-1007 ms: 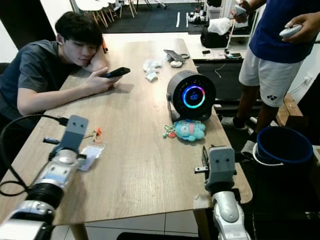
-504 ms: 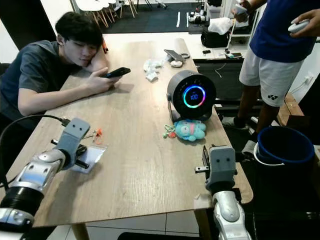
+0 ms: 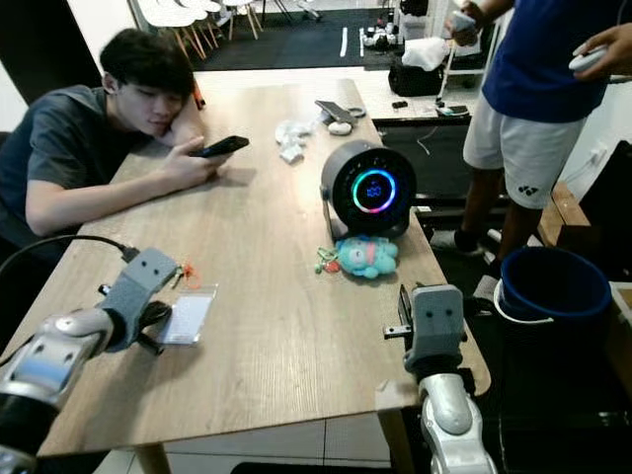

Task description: Hang keys on a hook

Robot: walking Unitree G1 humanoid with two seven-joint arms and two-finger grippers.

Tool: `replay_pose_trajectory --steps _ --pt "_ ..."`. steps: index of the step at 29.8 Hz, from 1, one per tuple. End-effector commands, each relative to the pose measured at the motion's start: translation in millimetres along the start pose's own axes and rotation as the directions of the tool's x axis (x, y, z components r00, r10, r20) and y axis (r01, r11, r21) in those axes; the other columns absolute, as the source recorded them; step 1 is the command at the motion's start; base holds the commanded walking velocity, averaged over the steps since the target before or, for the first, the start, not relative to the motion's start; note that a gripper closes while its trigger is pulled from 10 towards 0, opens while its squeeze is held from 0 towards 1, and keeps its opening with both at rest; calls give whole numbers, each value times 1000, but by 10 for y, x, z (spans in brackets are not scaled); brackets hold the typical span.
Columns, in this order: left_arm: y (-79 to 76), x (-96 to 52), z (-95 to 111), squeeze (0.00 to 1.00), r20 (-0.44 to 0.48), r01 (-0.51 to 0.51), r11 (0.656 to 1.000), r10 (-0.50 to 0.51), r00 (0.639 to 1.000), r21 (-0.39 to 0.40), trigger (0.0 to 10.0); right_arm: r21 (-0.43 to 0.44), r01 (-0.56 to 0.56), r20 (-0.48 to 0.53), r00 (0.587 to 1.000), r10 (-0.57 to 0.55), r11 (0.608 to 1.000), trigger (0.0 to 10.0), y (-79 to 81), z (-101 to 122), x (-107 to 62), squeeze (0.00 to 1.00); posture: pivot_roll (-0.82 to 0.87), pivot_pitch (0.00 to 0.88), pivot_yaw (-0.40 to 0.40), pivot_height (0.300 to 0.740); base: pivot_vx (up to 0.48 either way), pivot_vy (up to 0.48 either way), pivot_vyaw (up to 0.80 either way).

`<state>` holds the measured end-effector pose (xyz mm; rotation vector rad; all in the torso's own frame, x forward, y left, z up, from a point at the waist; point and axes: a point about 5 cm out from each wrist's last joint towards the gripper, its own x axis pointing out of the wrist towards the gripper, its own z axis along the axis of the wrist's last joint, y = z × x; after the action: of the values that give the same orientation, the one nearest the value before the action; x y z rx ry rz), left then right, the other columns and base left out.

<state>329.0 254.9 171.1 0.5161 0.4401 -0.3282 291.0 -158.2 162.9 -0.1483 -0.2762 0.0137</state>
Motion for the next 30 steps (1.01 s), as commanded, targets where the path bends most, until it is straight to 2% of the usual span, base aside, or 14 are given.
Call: replay_pose_trajectory --steps 1,2,4,5,6,7,11,13,14,19,21,23,26,30 --pt "-130 -9 -338 0 -141 86 996 -90 986 -33 10000 9 1 -12 1000 -1 1000 10000 4 -30 -21 0 0 228 79 740 0 0 0" --pt "-130 -9 -338 0 -141 86 996 -90 986 -33 10000 9 1 -12 1000 -1 1000 10000 4 -30 -21 0 0 228 79 740 0 0 0" --pt "-312 -41 -361 0 -134 157 987 -160 978 -28 10000 10 -2 -11 1000 2 1000 10000 11 -30 -15 0 5 227 78 740 0 0 0" --pt "-312 -41 -361 0 -134 157 987 -160 978 -28 10000 10 -2 -11 1000 2 1000 10000 11 -30 -15 0 5 227 78 740 0 0 0" --pt "-414 -51 -363 0 -128 191 981 -194 973 -30 10000 11 -3 -11 1000 3 1000 10000 16 -30 -11 0 5 227 78 740 0 0 0" --pt "-414 -51 -363 0 -128 191 981 -194 973 -30 10000 11 -3 -11 1000 3 1000 10000 16 -30 -11 0 5 227 78 740 0 0 0" --pt "-857 -19 -289 0 -76 310 949 -314 946 -60 10000 12 -6 -7 1000 6 1000 10000 22 -21 2 0 1 229 78 740 0 0 0" --pt "-986 2 -241 0 -48 337 938 -341 939 -83 10000 12 -6 -7 1000 6 1000 10000 18 -21 0 0 1 228 78 740 0 0 0" --pt "-986 2 -241 0 -48 337 938 -341 939 -83 10000 12 -6 -7 1000 6 1000 10000 18 -21 0 0 1 228 78 740 0 0 0" --pt "-1332 13 -140 0 9 430 896 -431 902 -110 10000 9 -3 -8 1000 3 1000 10000 12 -21 -13 0 -12 227 83 740 0 0 0" --pt "-1363 8 -128 0 17 441 891 -442 897 -113 10000 8 -2 -7 1000 2 1000 10000 10 -19 -14 0 -12 227 83 740 0 0 0" --pt "-1366 -12 -45 0 73 448 885 -442 894 -125 10000 6 1 -6 1000 -1 1000 10000 -3 -15 -14 0 -15 224 85 740 0 0 0" --pt "-1196 -52 240 0 271 419 887 -363 892 -192 10000 3 5 -5 1000 -5 1000 10000 -20 -16 -13 0 -15 222 84 740 0 0 0" --pt "-1053 -116 472 0 413 411 877 -288 864 -248 10000 3 2 -3 1000 -2 1000 10000 -13 -14 -8 0 -12 216 82 740 0 0 0"
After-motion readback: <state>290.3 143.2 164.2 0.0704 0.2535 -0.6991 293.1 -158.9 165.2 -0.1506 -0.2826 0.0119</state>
